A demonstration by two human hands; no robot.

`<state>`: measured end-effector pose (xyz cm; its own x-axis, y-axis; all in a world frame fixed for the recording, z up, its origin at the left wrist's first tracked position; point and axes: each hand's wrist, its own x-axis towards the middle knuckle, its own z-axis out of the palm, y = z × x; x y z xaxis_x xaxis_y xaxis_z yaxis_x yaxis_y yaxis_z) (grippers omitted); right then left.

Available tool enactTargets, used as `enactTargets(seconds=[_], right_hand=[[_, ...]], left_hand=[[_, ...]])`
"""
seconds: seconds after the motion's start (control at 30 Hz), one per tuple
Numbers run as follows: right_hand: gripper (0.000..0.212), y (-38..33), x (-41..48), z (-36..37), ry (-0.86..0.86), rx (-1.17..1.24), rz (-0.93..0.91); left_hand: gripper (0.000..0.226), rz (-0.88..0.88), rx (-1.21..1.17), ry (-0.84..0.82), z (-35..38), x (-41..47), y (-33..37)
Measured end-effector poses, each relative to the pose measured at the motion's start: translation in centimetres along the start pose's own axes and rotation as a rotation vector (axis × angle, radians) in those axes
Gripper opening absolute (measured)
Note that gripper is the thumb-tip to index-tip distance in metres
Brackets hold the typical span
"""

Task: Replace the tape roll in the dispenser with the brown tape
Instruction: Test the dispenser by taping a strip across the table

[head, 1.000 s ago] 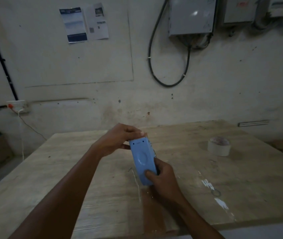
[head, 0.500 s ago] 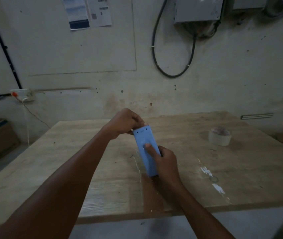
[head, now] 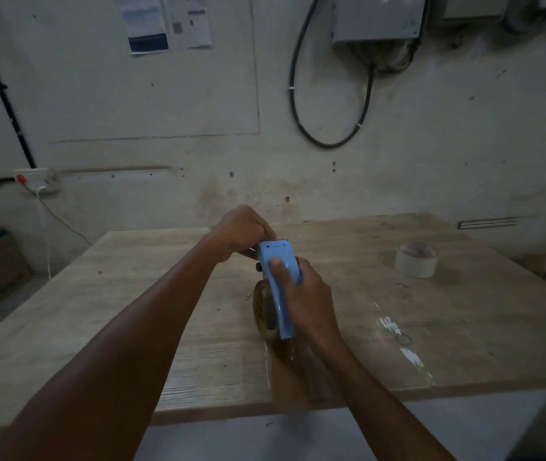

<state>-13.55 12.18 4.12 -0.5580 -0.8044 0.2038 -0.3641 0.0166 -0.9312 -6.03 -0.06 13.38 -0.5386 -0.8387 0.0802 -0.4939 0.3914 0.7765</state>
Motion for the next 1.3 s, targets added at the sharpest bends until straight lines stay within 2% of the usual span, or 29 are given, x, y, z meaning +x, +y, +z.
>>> enactTargets(seconds=[0.13,0.23,0.37,0.57,0.8,1.0,1.07,1.17,1.3], right_hand=[[0.043,-1.0,0.3,-1.3,-0.092,0.067,0.105],[0.040,-1.2,0.4,-1.8,-0.216,0.279,0.224],[0.042,-2.0,-0.5,-2.3,-0.290,0.520,0.297],[0.046,-3.1,-1.7,-2.4,-0.299,0.466,0.382],[0.043,-2.4,-4.8,-3.0,-0.372,0.404,0.556],[0.027,-2.2,-6.7,-4.8,-0.376,0.351,0.659],[0.026,-2.2,-6.9,-4.9,-0.377,0.316,0.668],[0.033,-2.0,-7.3,-4.5,-0.394,0.291,0.668],[0.030,-2.6,-6.9,-4.3,-0.374,0.289,0.714]], left_hand=[[0.024,-0.025,-0.017,-0.005,0.0,-0.1,-0.1],[0.026,-0.047,-0.054,-0.022,0.2,-0.3,-0.2],[0.021,-0.073,-0.091,-0.033,0.5,-0.2,0.1],[0.013,-0.151,-0.058,-0.083,1.6,-0.4,-0.7],[0.024,-0.226,-0.062,-0.150,3.9,-1.3,-3.5],[0.019,-0.168,0.053,-0.118,6.4,-1.3,-5.7],[0.020,-0.159,0.127,-0.116,6.5,-1.5,-6.1],[0.033,-0.150,0.281,-0.079,7.0,-1.4,-7.1],[0.039,-0.082,0.352,-0.032,8.3,-0.9,-8.4]])
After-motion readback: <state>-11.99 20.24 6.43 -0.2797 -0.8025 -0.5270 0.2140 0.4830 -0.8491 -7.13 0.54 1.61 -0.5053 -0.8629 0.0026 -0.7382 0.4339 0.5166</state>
